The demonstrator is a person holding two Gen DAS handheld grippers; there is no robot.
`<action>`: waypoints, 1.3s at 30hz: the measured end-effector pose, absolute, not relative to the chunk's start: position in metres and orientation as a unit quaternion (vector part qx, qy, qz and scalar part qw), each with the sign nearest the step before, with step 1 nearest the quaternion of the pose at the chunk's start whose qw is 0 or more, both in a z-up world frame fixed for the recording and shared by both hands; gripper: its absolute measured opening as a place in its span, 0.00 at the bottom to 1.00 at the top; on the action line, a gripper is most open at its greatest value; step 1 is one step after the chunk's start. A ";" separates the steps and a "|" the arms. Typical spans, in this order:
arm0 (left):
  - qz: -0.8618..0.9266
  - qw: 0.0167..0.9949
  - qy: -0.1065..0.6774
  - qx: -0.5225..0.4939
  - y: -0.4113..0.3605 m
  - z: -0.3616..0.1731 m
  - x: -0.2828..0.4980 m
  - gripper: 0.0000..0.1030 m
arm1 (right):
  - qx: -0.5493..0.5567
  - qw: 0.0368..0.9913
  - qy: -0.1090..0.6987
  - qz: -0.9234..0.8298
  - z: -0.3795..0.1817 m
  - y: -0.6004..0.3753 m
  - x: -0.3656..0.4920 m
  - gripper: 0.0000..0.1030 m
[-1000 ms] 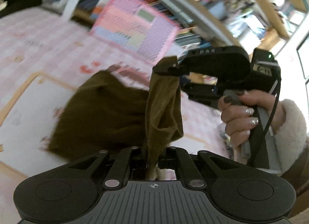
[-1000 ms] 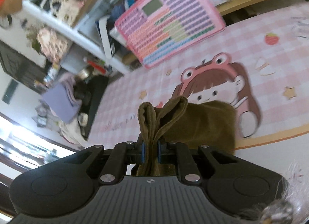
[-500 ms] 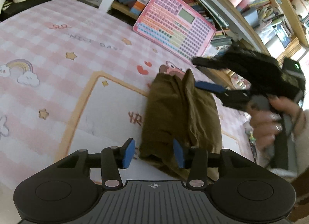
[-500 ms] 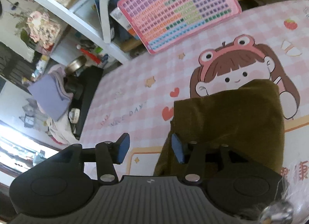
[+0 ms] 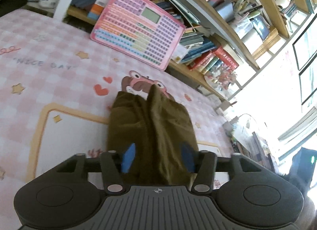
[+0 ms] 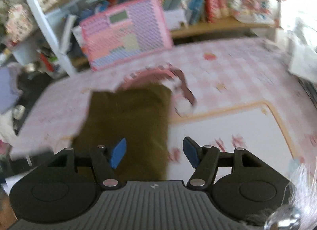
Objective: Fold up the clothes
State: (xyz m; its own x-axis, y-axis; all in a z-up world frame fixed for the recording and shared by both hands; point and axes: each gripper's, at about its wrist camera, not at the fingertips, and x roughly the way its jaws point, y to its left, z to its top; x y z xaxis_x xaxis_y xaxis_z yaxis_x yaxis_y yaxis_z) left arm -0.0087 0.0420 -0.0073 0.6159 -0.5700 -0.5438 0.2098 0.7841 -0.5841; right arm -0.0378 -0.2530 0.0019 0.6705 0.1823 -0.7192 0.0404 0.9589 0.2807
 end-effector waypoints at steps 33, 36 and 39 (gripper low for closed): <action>-0.199 0.862 0.423 -0.197 0.017 -0.054 0.034 0.15 | 0.129 0.885 0.444 0.051 -0.037 -0.228 -0.039 0.63; -0.196 0.865 0.415 -0.205 0.022 -0.047 0.029 0.18 | 0.128 0.884 0.446 0.049 -0.038 -0.227 -0.039 0.63; -0.192 0.875 0.396 -0.200 0.028 -0.036 0.020 0.20 | 0.126 0.884 0.448 0.047 -0.039 -0.227 -0.039 0.63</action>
State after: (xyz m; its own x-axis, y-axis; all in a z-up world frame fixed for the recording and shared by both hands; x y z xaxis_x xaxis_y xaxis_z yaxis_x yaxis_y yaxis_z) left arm 0.0200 0.0279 -0.0360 0.6123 -0.4948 -0.6166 0.1786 0.8463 -0.5018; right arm -0.0390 -0.2266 -0.0386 0.5936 0.1962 -0.7804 0.0292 0.9639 0.2645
